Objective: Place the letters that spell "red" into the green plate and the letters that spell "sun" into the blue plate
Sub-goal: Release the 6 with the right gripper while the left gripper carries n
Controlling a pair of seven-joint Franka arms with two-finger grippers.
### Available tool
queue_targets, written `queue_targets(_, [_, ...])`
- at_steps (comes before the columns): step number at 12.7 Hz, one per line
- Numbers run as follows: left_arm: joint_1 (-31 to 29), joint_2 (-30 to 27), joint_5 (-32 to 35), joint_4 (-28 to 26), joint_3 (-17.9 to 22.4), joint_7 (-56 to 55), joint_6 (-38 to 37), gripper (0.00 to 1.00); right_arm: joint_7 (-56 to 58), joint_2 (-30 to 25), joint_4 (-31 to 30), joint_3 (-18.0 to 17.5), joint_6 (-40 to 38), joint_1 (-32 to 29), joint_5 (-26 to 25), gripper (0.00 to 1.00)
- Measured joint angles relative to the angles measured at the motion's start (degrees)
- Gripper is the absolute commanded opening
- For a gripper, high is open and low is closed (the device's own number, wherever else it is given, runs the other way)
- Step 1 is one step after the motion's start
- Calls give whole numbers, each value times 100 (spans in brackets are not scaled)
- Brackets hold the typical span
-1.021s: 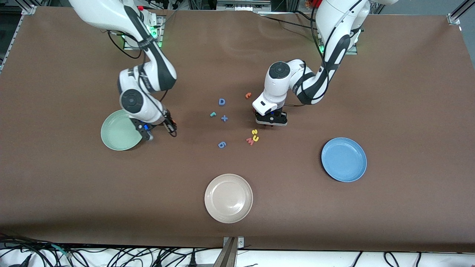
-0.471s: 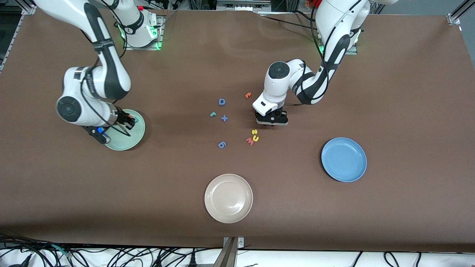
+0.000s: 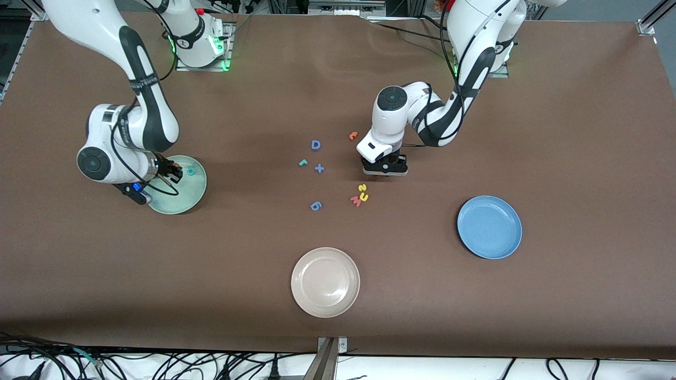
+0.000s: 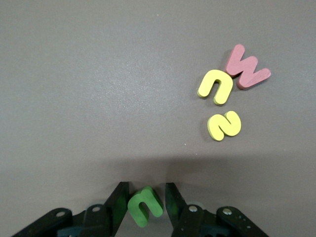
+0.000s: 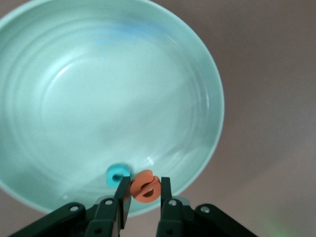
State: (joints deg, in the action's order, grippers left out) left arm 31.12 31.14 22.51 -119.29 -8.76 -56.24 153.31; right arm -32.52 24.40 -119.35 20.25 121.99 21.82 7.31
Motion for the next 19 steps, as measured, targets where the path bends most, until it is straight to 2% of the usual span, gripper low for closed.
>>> queue_targets(2, [0, 0, 0, 0, -1, -39, -2, 40, 286, 176, 0, 7, 128, -53, 0, 12])
queue_targets(4, [0, 0, 0, 0, -2, -68, -6, 34, 580, 225, 0, 11, 140, -208, 0, 16])
queue_targets(5, [0, -7, 0, 0, -2, -73, -17, 30, 648, 228, 0, 12, 141, -267, 0, 31])
queue_targets(6, [0, -11, 0, 2, -8, -78, -29, 28, 667, 229, 0, 12, 141, -295, 0, 64])
queue_targets(7, [-1, -44, 0, 1, -14, -79, -64, 28, 670, 231, 0, 11, 140, -296, 0, 80])
queue_targets(8, [-1, -46, 0, -6, -23, -85, -79, 27, 670, 232, 0, 7, 140, -293, 0, 87])
queue_targets(10, [-1, -46, 0, -5, -24, -86, -79, 27, 668, 220, 8, 4, 117, -287, 1, 92])
queue_targets(11, [-1, -46, 0, -5, -23, -87, -79, 27, 664, 183, 25, 3, 45, -283, 1, 98])
queue_targets(15, [-16, -49, -1, 40, -26, -90, -229, 26, 349, -207, 124, -120, -329, -272, 55, 98])
queue_targets(17, [-170, -52, -107, 324, -97, -36, -873, 27, -434, -428, 182, -540, -452, -262, 235, 98])
queue_targets(19, [-552, -67, -670, 907, -310, 641, -1866, 28, -1495, -553, 245, -1153, -432, -227, 437, 98])
